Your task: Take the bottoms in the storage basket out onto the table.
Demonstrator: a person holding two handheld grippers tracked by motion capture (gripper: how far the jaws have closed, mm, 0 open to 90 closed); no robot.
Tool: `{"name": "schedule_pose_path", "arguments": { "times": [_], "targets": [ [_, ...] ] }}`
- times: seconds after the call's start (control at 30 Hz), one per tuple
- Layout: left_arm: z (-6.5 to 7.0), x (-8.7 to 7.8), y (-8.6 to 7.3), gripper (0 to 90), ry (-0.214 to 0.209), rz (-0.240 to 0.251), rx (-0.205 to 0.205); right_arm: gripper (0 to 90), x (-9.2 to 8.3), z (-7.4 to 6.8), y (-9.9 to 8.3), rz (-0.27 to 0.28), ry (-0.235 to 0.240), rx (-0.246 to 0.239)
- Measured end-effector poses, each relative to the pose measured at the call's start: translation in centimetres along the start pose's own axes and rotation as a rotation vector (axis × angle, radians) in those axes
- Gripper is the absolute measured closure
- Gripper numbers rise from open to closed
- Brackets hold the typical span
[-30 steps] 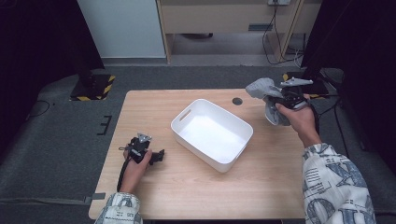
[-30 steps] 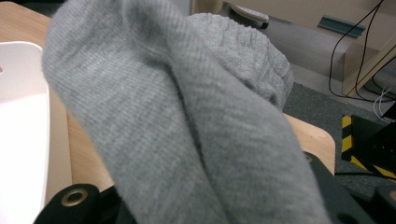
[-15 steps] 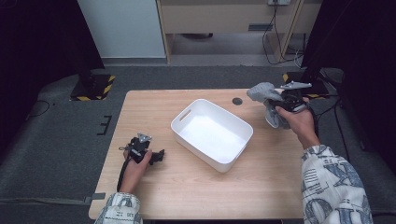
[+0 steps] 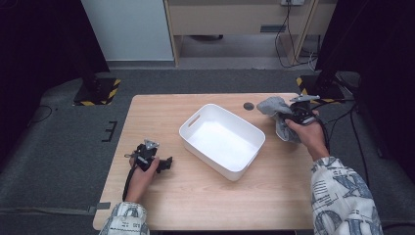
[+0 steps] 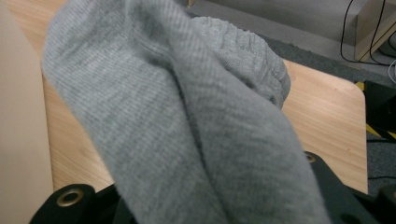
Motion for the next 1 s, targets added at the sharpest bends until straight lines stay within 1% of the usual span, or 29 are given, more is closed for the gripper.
{"name": "schedule_pose_path", "arguments": {
  "times": [0.17,0.43,0.6,0.63,0.73,0.83,0.9,0.93,0.97,1.0],
  "targets": [
    [0.0,0.0,0.0,0.0,0.000,0.000,0.000,63.1,0.3,0.0,-0.6,-0.009,0.004,0.014],
    [0.0,0.0,0.0,0.0,0.000,0.000,0.000,60.5,0.6,-0.1,-0.9,-0.028,0.004,0.004],
    [0.0,0.0,0.0,0.0,0.000,0.000,0.000,58.6,0.6,-0.2,-1.1,-0.033,0.009,0.008],
    [0.0,0.0,0.0,0.0,0.000,0.000,0.000,56.6,0.7,-0.2,-1.2,-0.034,0.017,0.010],
    [0.0,0.0,0.0,0.0,0.000,0.000,0.000,50.3,0.7,-0.2,-1.6,-0.056,0.005,0.007],
    [0.0,0.0,0.0,0.0,0.000,0.000,0.000,42.8,0.9,-0.4,-2.2,-0.072,0.025,0.025],
    [0.0,0.0,0.0,0.0,0.000,0.000,0.000,34.8,1.0,-0.5,-2.6,-0.097,0.043,0.031],
    [0.0,0.0,0.0,0.0,0.000,0.000,0.000,32.4,1.1,-0.7,-2.8,-0.112,0.046,0.022],
    [0.0,0.0,0.0,0.0,0.000,0.000,0.000,29.8,1.2,-0.8,-2.9,-0.116,0.043,0.013],
    [0.0,0.0,0.0,0.0,0.000,0.000,0.000,26.6,1.2,-0.9,-2.9,-0.111,0.049,0.015]
  ]
}}
Point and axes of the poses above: each handheld gripper's, and its own axes: x roughly forward along the jaws, y roughly out of its top, z roughly to its right, the point moved 3 cm from there along x, roughly forward along the jaws, and after that the axes turned 2 degrees about z, right-handed, at the moved point
